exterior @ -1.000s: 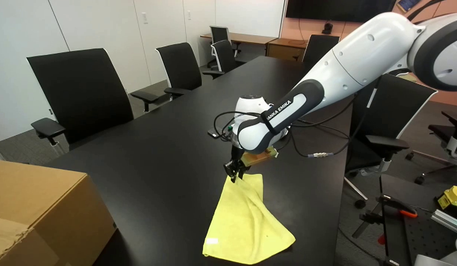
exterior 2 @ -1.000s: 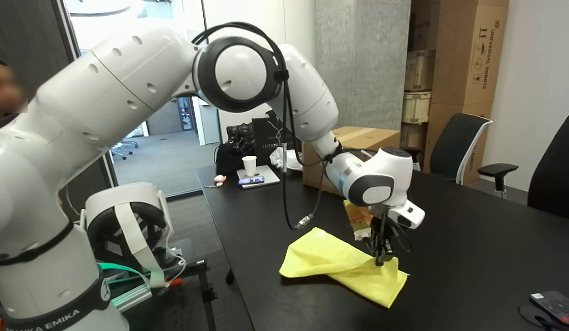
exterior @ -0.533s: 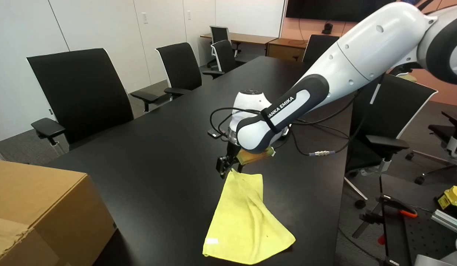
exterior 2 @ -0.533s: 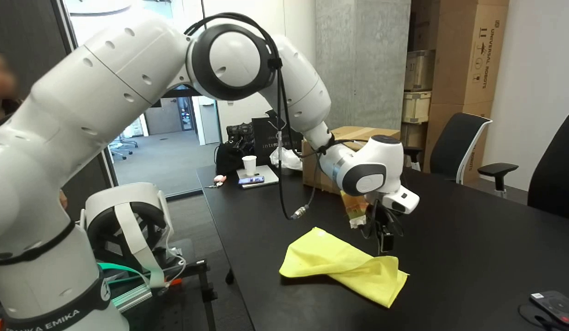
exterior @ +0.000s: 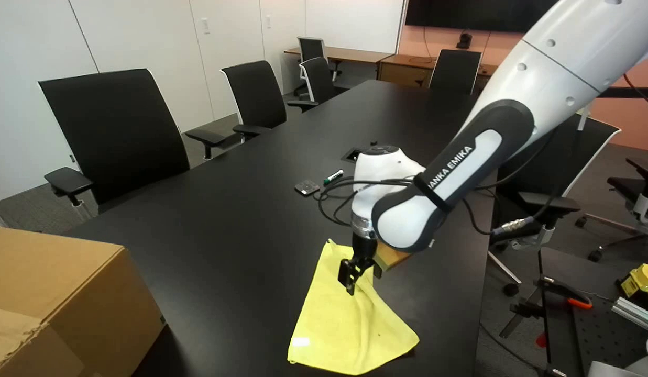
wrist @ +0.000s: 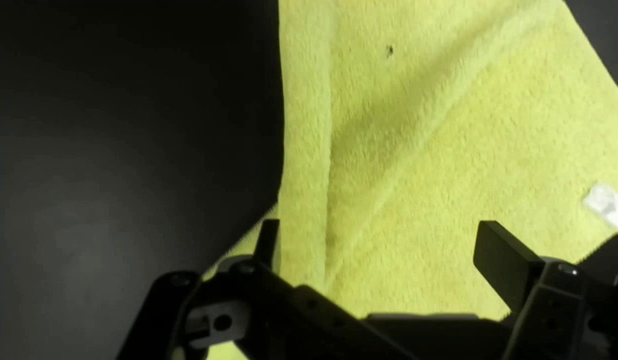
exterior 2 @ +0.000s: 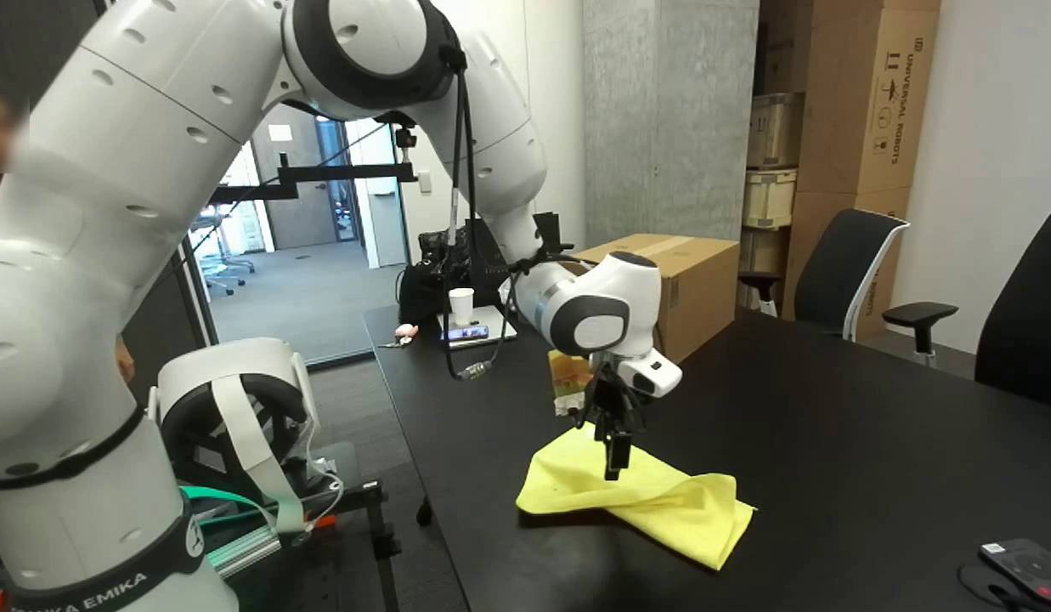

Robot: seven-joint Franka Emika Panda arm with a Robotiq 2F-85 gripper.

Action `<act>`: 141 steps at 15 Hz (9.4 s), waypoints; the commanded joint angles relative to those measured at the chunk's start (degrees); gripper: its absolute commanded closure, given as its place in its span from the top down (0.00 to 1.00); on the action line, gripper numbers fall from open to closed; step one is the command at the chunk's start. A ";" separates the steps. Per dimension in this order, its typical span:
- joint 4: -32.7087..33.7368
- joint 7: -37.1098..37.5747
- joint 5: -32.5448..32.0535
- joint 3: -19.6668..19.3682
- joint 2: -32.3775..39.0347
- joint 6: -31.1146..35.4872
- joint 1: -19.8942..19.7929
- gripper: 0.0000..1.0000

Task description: Fold the towel on the table.

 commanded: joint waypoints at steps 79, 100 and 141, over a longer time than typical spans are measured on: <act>-23.06 6.55 14.42 19.07 3.92 41.36 -9.46 0.64; -15.03 9.07 14.99 5.39 -3.07 29.70 11.34 0.06; -0.90 2.80 -13.67 0.34 -32.56 -48.52 6.17 1.00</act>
